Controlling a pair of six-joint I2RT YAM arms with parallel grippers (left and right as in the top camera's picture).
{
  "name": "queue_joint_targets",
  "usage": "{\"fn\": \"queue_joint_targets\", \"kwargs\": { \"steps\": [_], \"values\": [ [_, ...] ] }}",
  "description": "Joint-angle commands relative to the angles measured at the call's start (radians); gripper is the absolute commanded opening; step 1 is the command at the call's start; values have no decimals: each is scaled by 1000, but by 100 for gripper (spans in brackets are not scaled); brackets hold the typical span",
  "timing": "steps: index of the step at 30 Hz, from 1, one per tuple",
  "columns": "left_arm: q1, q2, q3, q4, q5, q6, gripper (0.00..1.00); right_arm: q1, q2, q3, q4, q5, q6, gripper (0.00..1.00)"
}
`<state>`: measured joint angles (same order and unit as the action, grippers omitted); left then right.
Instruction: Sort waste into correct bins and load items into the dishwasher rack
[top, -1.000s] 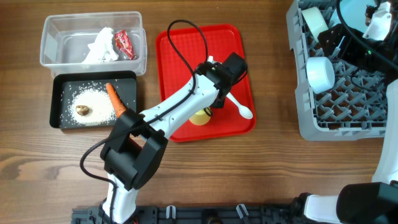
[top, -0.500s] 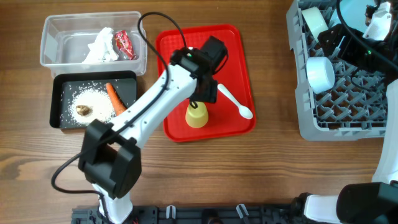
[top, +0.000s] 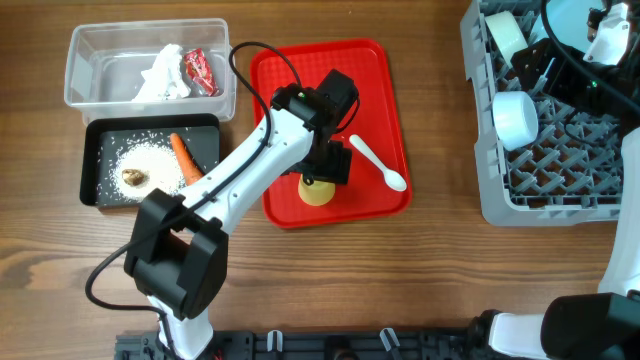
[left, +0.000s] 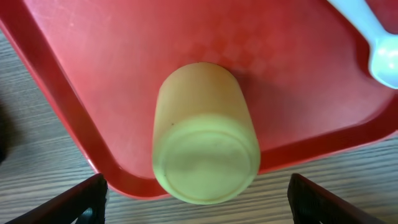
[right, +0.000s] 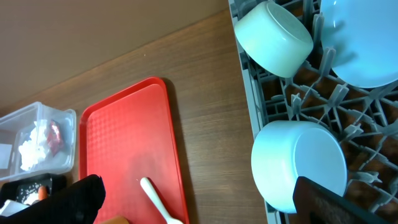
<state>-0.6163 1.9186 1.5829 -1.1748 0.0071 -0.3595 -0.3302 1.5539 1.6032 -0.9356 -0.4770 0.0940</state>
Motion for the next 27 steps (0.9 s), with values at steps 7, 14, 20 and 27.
{"fn": "queue_joint_targets", "kwargs": {
  "steps": [7, 14, 20, 27],
  "values": [
    [-7, -5, -71, 85, 26, 15, 91, 10, 15, -10, 0, 10, 14, 100],
    [-11, -5, -85, 180, 51, -18, 92, 10, 15, -10, 1, 6, 19, 100],
    [-15, -5, -85, 293, 124, -44, 93, 10, 15, -10, -1, 6, 19, 100],
    [95, -16, -46, 317, 86, -142, 100, 19, 15, -9, 7, -88, 11, 100]
  ]
}}
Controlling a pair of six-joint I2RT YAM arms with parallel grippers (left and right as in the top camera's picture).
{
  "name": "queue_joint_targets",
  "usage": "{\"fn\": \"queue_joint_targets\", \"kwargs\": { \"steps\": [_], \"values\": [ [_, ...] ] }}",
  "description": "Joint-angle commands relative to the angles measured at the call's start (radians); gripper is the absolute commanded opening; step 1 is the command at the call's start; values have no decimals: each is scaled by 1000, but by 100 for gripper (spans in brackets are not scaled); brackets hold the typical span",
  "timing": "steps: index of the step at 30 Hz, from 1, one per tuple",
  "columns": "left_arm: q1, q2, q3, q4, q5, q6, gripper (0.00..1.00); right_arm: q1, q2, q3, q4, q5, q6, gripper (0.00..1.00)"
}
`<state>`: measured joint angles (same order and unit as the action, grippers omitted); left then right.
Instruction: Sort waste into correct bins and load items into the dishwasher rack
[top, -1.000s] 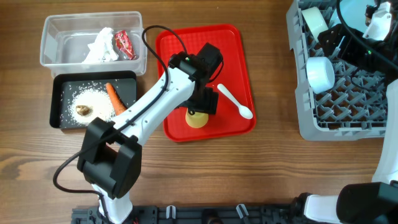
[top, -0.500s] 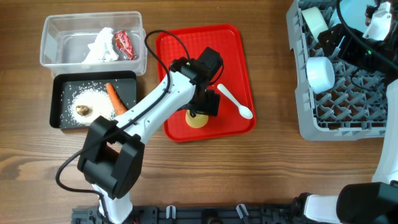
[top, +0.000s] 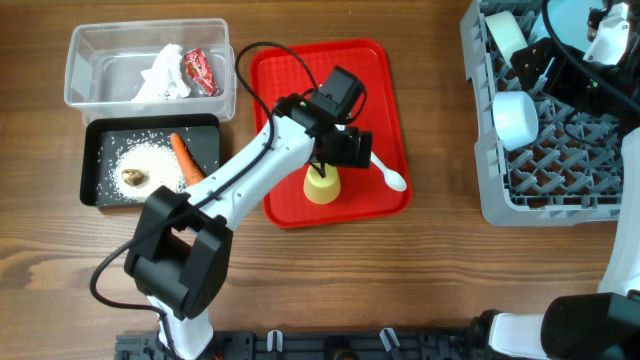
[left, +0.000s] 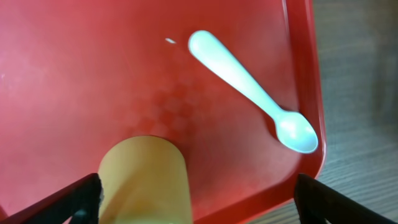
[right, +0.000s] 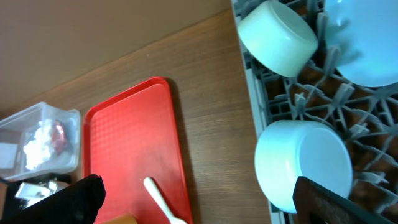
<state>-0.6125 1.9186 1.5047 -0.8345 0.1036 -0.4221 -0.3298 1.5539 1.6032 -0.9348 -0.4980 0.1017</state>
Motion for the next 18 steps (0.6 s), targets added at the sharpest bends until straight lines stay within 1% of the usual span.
{"fn": "queue_joint_targets", "kwargs": {
  "steps": [1, 5, 10, 12, 14, 16, 18],
  "values": [
    [126, -23, 45, -39, -11, -89, 100, 34, 15, -9, 4, -80, 1, 100],
    [289, -56, 61, -65, -3, -119, 100, 145, 15, -9, -13, -65, -30, 100],
    [449, -75, 61, -95, -2, -119, 100, 349, 15, -9, -15, 53, -19, 100],
    [491, -75, 61, -113, 5, -118, 100, 427, 15, -9, -21, 89, -18, 100],
    [529, -75, 61, -130, 12, -118, 100, 535, 18, -9, -33, 171, 10, 100],
    [546, -75, 61, -131, 11, -118, 100, 616, 27, -9, -39, 232, 23, 100],
    [557, -75, 61, -128, 11, -117, 100, 698, 50, -9, -42, 283, 41, 98]
  ]
}}
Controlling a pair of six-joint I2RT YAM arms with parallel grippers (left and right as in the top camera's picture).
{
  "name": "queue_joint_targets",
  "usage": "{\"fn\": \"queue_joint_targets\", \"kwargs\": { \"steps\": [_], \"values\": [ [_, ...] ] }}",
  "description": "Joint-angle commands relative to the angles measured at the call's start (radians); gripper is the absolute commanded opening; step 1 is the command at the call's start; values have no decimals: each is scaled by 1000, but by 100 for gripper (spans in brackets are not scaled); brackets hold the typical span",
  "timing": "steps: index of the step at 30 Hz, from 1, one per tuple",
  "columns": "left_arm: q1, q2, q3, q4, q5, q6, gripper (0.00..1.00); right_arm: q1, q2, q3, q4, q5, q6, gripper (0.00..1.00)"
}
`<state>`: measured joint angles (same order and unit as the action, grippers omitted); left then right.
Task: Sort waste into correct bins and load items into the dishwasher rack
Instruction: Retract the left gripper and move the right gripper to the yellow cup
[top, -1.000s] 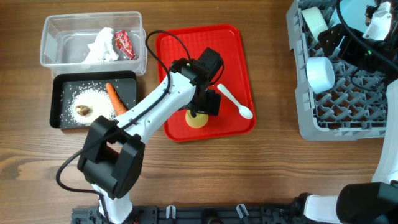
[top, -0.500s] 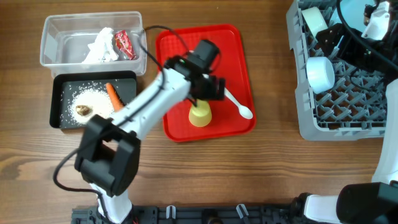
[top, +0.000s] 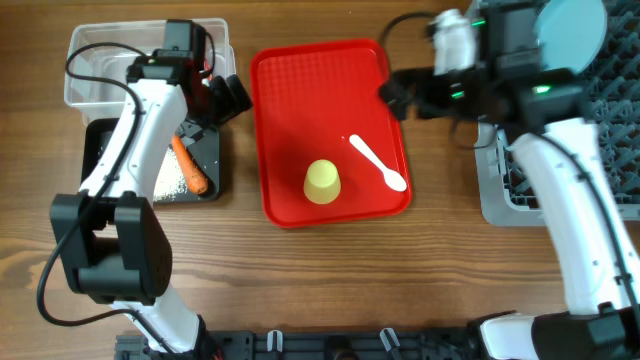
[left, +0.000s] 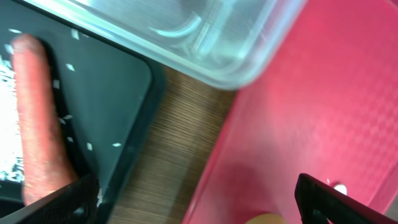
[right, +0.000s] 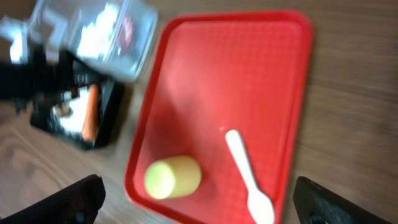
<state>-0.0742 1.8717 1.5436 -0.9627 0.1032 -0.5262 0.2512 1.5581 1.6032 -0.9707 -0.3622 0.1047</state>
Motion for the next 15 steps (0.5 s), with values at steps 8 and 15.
{"fn": "queue_joint_targets", "kwargs": {
  "steps": [8, 15],
  "values": [
    [80, -28, 22, -16, -26, -2, 100, 325, 371, 73, -137, 182, -27, 98],
    [153, -28, 22, -31, -26, 2, 100, 355, 463, 80, -138, 167, -78, 94]
  ]
}}
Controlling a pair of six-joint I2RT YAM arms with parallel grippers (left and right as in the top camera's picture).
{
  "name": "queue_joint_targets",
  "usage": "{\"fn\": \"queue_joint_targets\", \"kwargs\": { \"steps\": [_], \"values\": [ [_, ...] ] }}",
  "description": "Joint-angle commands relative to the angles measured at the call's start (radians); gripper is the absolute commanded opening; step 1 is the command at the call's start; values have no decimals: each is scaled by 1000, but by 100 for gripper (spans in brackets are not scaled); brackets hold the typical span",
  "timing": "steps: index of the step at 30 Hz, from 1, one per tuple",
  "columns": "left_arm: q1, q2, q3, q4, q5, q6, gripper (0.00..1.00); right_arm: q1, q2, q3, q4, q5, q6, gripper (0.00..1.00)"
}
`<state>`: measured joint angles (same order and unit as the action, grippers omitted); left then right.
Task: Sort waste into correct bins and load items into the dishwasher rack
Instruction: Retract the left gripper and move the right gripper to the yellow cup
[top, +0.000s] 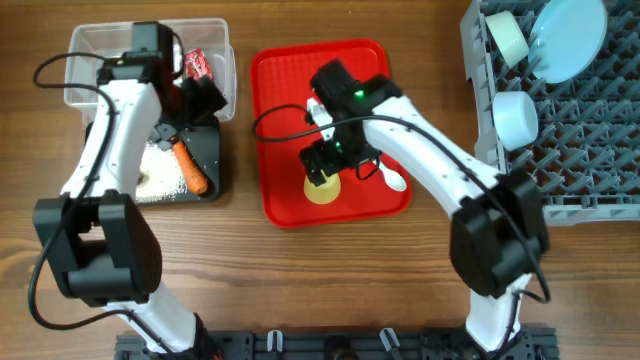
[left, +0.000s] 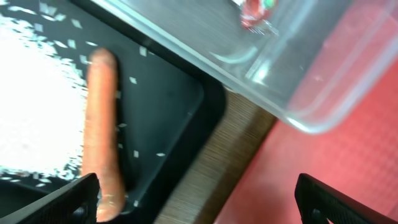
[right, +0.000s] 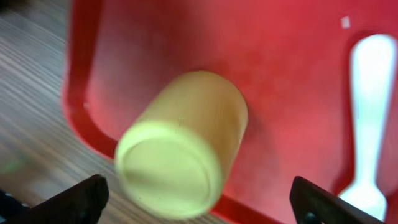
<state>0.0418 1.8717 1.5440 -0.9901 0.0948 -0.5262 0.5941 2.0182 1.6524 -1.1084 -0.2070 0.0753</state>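
Note:
A yellow cup (top: 322, 186) stands upside down near the front edge of the red tray (top: 290, 90); its base fills the right wrist view (right: 177, 155). My right gripper (top: 336, 160) hangs open just above it, a finger on each side (right: 199, 208). A white spoon (right: 367, 124) lies right of the cup, partly under my arm in the overhead view (top: 392, 180). My left gripper (top: 200, 100) is open and empty over the edge of the black tray, beside a carrot (left: 102, 130).
A clear bin (top: 100, 60) at the back left holds crumpled paper and a red wrapper (left: 258, 9). Below it a black tray (top: 100, 185) holds rice and the carrot. The grey dishwasher rack (top: 560, 170) at the right holds white bowls and a pale blue plate.
My right gripper was near the tray's back right corner and is now low over the yellow cup. My left gripper has shifted a little left, over the black tray's edge.
My left gripper was open over the yellow cup while the right arm stayed at the rack. Then the left hung over the spoon. Then the left was by the bins and the right over the tray's far corner; now the right straddles the cup.

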Motion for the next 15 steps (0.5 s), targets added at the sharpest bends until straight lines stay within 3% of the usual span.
{"fn": "queue_joint_targets", "kwargs": {
  "steps": [1, 7, 15],
  "values": [
    [47, -28, 21, -4, -18, 2, 100, 16, 6, 31, 2, 12, -49, 93],
    [76, -28, 21, -14, -18, 2, 100, 25, 10, 30, 71, 11, -49, 81],
    [76, -28, 21, -24, -18, 2, 100, 27, 45, 24, 41, -19, -76, 80]
  ]
}}
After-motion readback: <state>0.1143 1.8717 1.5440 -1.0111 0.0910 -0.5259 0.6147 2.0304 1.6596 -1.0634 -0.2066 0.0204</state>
